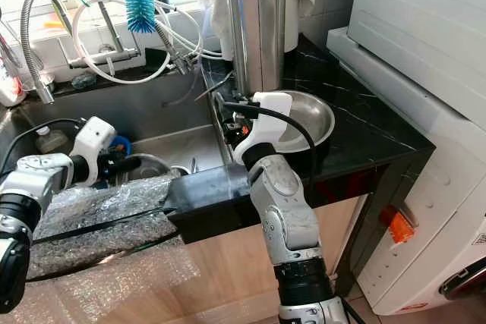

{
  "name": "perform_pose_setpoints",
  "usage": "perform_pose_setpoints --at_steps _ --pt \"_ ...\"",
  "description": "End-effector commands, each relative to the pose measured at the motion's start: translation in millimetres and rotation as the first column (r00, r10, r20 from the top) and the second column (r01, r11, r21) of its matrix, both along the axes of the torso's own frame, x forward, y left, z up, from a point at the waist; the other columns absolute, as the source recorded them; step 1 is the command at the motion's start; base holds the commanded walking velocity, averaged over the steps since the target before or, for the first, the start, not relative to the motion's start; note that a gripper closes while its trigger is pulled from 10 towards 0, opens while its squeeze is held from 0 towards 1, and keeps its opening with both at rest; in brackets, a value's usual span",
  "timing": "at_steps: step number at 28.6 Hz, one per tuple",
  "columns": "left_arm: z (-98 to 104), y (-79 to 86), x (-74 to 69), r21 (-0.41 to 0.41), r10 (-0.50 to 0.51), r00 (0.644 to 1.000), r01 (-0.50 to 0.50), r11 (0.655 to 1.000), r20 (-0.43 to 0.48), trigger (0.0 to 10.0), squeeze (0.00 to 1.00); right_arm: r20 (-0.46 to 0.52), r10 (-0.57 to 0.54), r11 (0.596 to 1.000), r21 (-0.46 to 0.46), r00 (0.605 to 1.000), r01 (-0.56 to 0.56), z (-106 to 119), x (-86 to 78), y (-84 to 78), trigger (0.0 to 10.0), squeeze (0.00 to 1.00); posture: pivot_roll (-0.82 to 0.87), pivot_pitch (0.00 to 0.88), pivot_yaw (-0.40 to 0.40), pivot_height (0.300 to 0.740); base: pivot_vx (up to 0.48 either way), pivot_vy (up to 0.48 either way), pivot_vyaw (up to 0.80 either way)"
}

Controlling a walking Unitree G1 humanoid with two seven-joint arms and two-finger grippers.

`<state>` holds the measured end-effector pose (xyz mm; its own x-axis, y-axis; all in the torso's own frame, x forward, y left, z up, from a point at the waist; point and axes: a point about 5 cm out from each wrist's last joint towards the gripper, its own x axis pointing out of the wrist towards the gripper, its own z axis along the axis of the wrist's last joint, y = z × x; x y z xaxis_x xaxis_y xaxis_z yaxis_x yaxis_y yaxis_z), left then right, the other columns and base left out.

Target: Kitchen organization

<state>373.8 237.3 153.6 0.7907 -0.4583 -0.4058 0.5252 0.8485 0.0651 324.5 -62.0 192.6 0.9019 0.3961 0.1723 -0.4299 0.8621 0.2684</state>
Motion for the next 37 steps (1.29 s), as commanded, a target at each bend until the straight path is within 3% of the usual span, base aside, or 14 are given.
perform_pose_setpoints --at_steps 1,6,9,13,22,31,32,33,37 --pt "12 5.9 2.7 -0.004 0.017 0.999 -0.017 1.0 0.028 10.0 0.0 0.008 0.017 1.0 -0.01 1.0 -0.017 4 1.1 5.3 10.0 0.0 -0.1 0.0 0.147 0.74 0.0 0.0 0.0" --pt "13 5.5 7.3 0.028 0.097 0.994 -0.099 0.995 0.054 10.0 0.0 0.008 0.014 1.0 -0.008 1.0 -0.014 4 1.8 5.0 10.0 0.0 -0.1 0.0 0.148 0.74 0.0 0.0 0.0" --pt "12 3.5 7.7 0.028 0.094 0.994 -0.096 0.995 0.046 10.0 0.0 0.007 0.014 1.0 -0.008 1.0 -0.014 4 1.9 5.2 10.0 0.0 -0.1 0.0 0.147 0.74 0.0 0.0 0.0" --pt "8 -3.4 4.2 0.029 -0.01 1.0 0.01 1.0 0.002 10.0 0.0 0.008 0.016 1.0 -0.012 1.0 -0.016 4 2.0 5.3 10.0 0.0 -0.11 0.0 0.148 0.74 0.0 0.0 0.0" --pt "10 -0.2 2.4 0.067 -0.065 0.998 0.066 0.996 -0.019 10.0 0.0 0.006 0.024 1.0 -0.016 1.0 -0.024 3 1.7 6.7 10.0 0.0 -0.11 0.0 0.15 0.74 0.0 0.0 0.0" --pt "10 -2.8 -2.3 0.054 -0.164 0.986 0.165 0.985 -0.023 10.0 0.0 0.004 0.027 0.999 -0.019 1.0 -0.027 3 1.6 7.2 10.0 0.0 -0.11 0.0 0.155 0.74 0.0 0.0 0.0" --pt "10 -3.8 -2.3 0.052 -0.168 0.986 0.169 0.984 -0.018 10.0 0.39 0.003 0.026 0.999 -0.02 1.0 -0.026 3 1.7 7.0 10.0 0.0 -0.11 0.0 0.155 0.74 0.0 0.0 0.0" --pt "9 -2.9 -0.7 0.045 -0.127 0.992 0.128 0.991 -0.014 10.0 1.0 0.001 0.024 0.999 -0.021 1.0 -0.024 3 1.9 6.5 10.0 0.0 -0.11 0.0 0.152 0.74 0.0 0.0 0.0" --pt "9 -1.6 -0.7 0.046 -0.121 0.993 0.121 0.992 -0.009 10.0 1.0 -0.001 0.022 0.999 -0.023 1.0 -0.022 2 2.1 6.0 10.0 0.0 -0.11 0.0 0.152 0.74 0.0 0.0 0.0"
